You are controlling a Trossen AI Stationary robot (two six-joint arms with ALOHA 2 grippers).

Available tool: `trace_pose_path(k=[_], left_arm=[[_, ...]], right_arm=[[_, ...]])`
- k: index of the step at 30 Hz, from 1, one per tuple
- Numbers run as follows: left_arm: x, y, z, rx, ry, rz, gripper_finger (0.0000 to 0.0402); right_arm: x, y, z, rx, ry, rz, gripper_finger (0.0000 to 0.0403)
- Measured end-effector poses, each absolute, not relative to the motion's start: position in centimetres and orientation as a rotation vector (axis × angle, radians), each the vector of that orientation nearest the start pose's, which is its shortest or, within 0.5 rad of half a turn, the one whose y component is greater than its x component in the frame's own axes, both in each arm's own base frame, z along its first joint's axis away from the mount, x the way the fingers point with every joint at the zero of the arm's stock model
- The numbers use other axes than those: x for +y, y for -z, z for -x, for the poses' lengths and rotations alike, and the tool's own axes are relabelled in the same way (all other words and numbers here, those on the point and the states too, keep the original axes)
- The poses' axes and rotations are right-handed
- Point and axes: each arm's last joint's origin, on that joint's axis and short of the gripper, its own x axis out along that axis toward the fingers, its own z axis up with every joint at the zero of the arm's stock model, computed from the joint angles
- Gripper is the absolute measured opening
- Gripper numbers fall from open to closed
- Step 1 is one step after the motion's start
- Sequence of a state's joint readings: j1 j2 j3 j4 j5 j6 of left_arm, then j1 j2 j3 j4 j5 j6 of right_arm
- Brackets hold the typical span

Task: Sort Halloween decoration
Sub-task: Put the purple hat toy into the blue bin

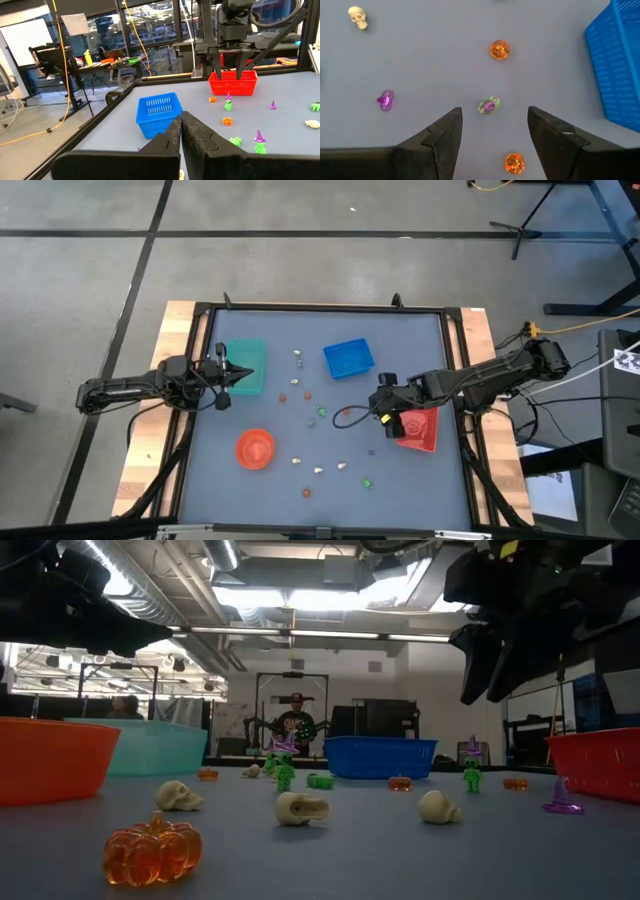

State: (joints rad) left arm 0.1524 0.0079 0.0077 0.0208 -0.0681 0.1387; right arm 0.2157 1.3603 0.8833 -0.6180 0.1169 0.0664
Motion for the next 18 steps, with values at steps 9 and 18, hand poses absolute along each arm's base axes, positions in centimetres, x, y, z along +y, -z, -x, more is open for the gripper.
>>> trace_pose_path(k=[9,18], left_arm=[[1.65,-16.75,-9.63,-0.006,-0.214,-0.132,0.0],[1.66,-16.74,-9.63,-0.017,-0.213,-0.032,0.0]], right_arm=[[5.09,-21.74,-25.03,1.059,0.113,-0.117,0.0225],[5.37,-21.87,-25.39,0.996,0.212,-0.211,0.0225]])
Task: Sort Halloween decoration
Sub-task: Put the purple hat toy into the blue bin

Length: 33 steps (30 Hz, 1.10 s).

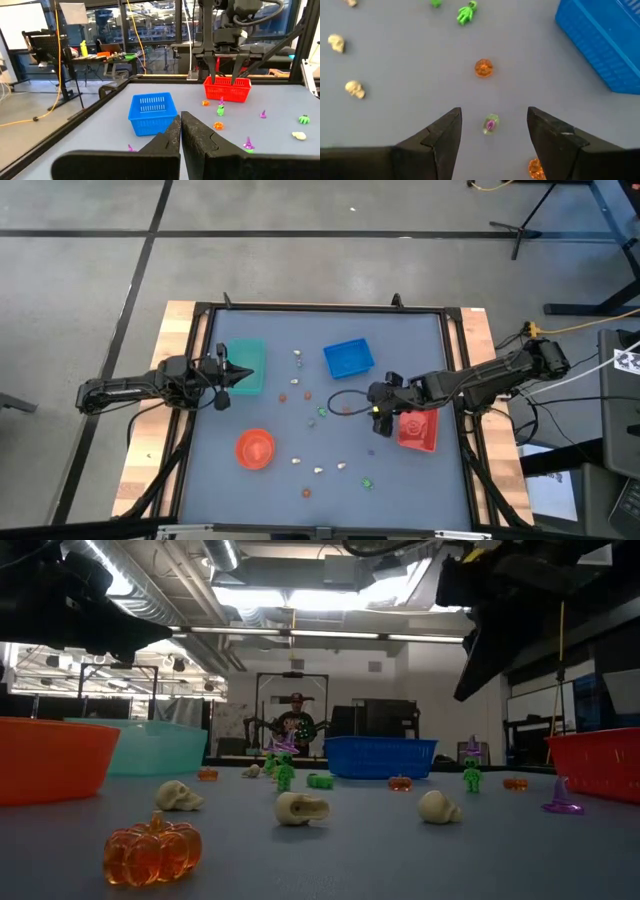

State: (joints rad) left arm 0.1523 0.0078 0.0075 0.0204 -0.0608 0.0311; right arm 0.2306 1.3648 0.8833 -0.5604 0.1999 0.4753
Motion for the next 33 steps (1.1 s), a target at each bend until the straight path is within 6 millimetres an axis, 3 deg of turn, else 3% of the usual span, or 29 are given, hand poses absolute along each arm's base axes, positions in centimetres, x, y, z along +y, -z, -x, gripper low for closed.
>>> trace_pose_path(k=[12,33], left_arm=[[1.7,-16.7,-9.6,-0.016,-0.213,-0.036,0.0],[1.7,-16.7,-9.6,-0.016,-0.214,-0.037,0.0]], right_arm=[[5.4,-20.3,-25.9,1.024,0.385,-0.396,0.0225],[5.6,-18.7,-26.5,1.092,0.402,-0.394,0.0225]])
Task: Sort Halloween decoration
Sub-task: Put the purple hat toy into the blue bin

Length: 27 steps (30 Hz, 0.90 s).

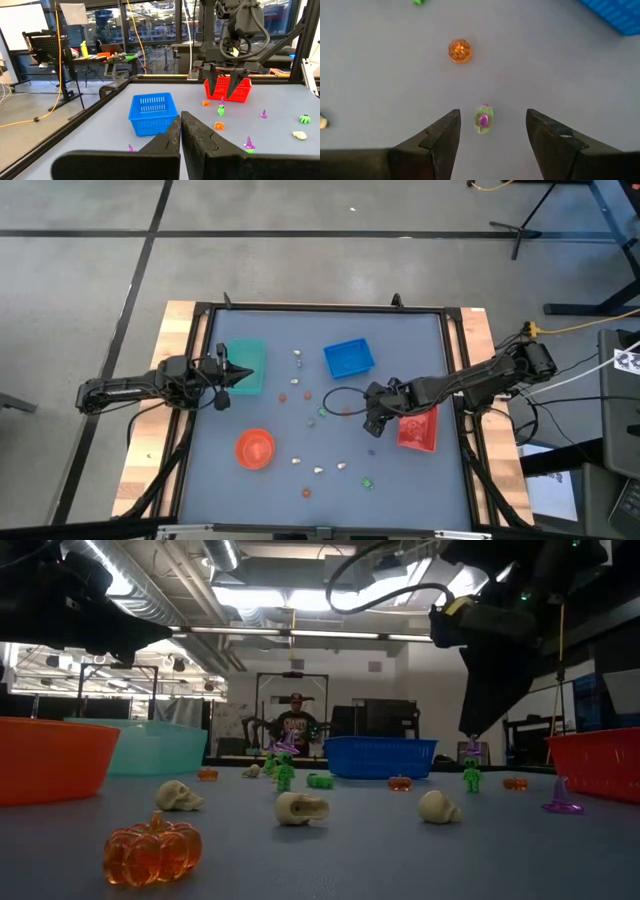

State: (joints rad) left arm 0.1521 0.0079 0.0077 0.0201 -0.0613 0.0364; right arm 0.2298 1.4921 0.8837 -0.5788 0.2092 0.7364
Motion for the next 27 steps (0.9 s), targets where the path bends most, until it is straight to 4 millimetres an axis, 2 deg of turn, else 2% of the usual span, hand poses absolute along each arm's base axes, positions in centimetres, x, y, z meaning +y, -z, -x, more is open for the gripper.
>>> trace_pose_path(k=[21,27], left_arm=[[1.66,-16.75,-9.63,-0.016,-0.214,-0.037,0.0],[1.66,-16.74,-9.63,-0.016,-0.214,-0.037,0.0]], right_arm=[[5.7,-17.78,-26.73,1.134,0.397,-0.393,0.0223],[5.75,-17.78,-26.73,1.141,0.384,-0.402,0.0183]])
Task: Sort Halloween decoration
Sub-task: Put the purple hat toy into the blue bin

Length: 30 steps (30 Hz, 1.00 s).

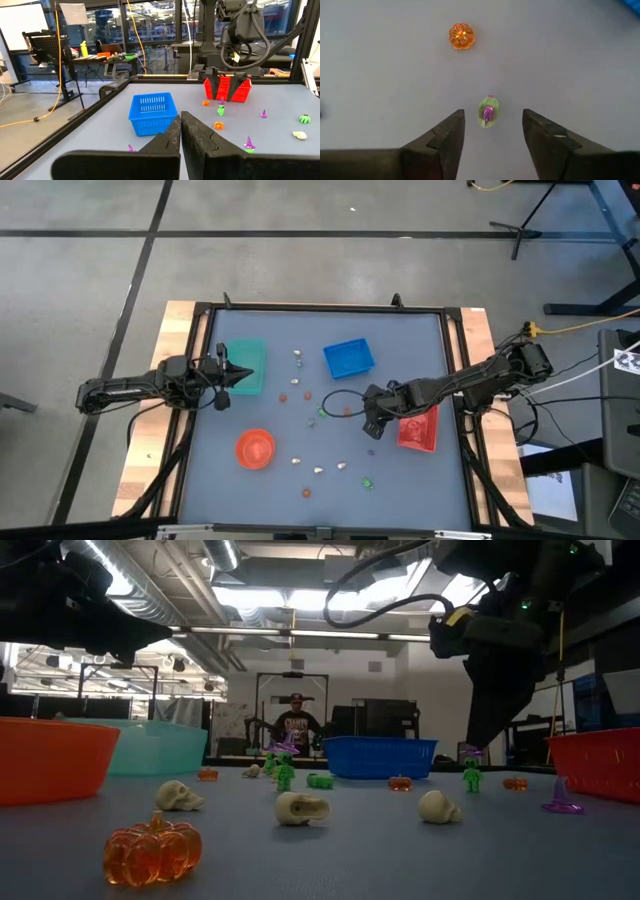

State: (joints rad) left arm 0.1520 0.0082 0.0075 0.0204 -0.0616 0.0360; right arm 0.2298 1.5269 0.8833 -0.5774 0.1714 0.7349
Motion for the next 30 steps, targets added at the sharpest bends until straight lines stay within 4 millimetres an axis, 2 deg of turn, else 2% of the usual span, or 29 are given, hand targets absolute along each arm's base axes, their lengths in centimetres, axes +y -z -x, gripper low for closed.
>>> trace_pose_path(k=[6,11,30], left_arm=[[1.66,-16.74,-9.63,-0.016,-0.214,-0.037,0.0],[1.66,-16.74,-9.63,-0.016,-0.214,-0.037,0.0],[1.66,-16.75,-9.63,-0.016,-0.214,-0.037,0.0]], right_arm=[[5.75,-17.78,-26.73,1.141,0.384,-0.402,0.0131],[5.75,-17.78,-26.74,1.141,0.383,-0.401,0.0105],[5.76,-17.8,-26.77,1.137,0.378,-0.398,0.0094]])
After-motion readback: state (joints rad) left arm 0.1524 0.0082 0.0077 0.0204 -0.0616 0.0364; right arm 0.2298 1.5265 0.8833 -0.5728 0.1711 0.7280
